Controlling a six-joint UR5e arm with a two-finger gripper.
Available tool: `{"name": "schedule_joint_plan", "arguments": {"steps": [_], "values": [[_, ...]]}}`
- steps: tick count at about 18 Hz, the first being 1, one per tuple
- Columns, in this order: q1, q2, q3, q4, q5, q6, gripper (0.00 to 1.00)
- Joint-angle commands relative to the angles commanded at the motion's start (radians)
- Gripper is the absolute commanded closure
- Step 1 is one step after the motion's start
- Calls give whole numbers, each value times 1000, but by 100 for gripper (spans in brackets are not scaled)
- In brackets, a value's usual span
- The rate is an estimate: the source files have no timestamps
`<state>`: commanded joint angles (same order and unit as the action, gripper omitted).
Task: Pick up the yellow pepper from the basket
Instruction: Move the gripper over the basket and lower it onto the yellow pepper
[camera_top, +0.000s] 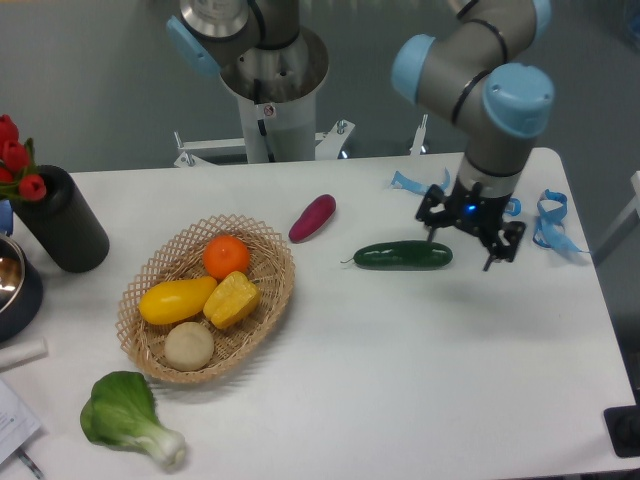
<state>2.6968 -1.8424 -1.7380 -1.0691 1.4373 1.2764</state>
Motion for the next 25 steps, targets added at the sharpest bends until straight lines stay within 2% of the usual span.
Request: {"name": "schedule_joint_plan", "arguments": {"steps": [3,7,16,25], "values": [[-29,0,-11,-34,-3,-8,0],[-80,3,-11,-124,-11,-54,0],[-316,-9,-11,-117,-67,-287,0],[-440,-34,-11,-108,-58,-385,0]]}}
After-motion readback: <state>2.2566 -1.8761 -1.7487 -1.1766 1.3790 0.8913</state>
